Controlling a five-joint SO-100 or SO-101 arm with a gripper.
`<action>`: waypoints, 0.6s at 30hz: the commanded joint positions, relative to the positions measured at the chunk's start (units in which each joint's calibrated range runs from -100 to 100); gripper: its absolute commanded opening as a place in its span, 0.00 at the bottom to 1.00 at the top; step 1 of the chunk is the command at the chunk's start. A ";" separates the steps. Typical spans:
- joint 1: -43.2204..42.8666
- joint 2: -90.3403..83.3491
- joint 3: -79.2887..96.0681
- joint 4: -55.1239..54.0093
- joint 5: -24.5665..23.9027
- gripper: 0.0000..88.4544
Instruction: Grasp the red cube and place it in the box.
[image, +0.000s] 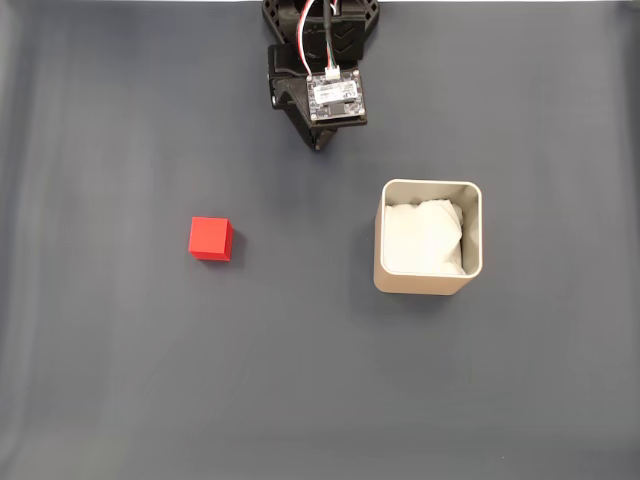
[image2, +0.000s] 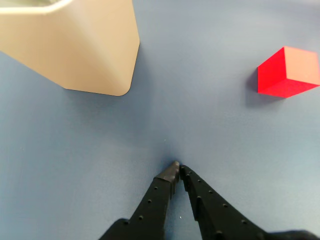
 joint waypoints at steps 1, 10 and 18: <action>0.13 -1.39 0.55 0.95 0.49 0.01; 0.13 -1.39 0.55 0.95 0.49 0.01; -0.23 -1.39 0.55 0.95 0.49 0.01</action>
